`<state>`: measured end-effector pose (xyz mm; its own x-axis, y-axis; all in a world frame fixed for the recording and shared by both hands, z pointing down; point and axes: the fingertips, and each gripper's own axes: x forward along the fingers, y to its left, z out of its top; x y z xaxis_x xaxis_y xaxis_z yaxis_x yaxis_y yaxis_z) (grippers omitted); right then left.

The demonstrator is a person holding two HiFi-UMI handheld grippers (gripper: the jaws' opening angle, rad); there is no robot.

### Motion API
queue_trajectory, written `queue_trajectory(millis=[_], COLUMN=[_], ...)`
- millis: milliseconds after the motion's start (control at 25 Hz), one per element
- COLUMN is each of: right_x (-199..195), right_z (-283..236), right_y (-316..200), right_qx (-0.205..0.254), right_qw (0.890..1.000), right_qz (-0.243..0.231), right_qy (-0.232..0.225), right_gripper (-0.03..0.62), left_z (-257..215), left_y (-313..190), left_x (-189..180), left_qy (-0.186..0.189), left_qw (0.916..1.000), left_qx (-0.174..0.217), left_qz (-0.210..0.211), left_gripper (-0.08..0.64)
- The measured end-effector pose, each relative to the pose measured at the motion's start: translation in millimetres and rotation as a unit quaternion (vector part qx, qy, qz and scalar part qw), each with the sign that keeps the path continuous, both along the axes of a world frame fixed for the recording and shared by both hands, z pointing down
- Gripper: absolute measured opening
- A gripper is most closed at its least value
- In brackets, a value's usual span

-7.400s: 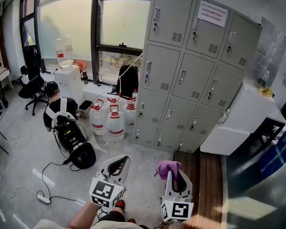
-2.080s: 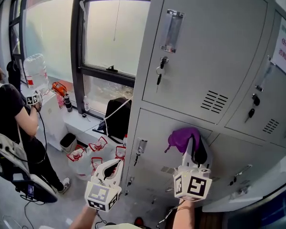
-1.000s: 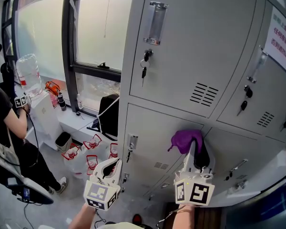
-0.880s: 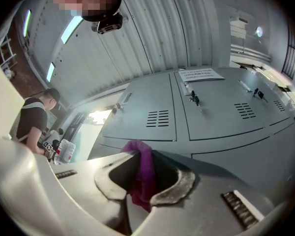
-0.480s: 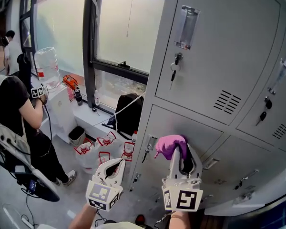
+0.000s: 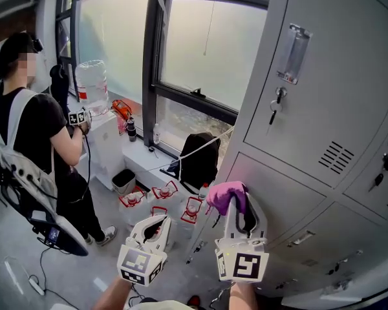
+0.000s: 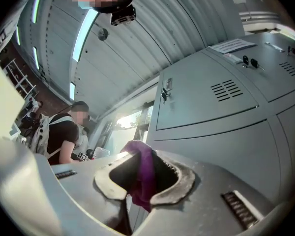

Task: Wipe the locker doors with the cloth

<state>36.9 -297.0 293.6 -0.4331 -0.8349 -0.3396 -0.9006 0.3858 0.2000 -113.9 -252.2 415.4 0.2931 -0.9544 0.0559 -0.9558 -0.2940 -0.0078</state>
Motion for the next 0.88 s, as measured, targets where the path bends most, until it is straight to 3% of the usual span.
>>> queue_trajectory(millis=[400,880], right_x=[-5.1,5.3], right_z=[22.4,29.1], right_y=[-34.1,-41.9], right_qx=[-0.032,-0.042], right_qw=[0.999,0.999], right_qz=[0.01,0.025], right_qy=[0.0,0.003], right_gripper=[0.074,0.074], left_z=[5.1,5.7], left_y=[1.4,-0.8], left_x=[-21.3,-14.1], left_qy=[-0.003,0.0], left_qw=[0.9995,0.9997], left_qx=[-0.006,-0.004], left_qz=[-0.03,-0.022], left_gripper=[0.023,0.023])
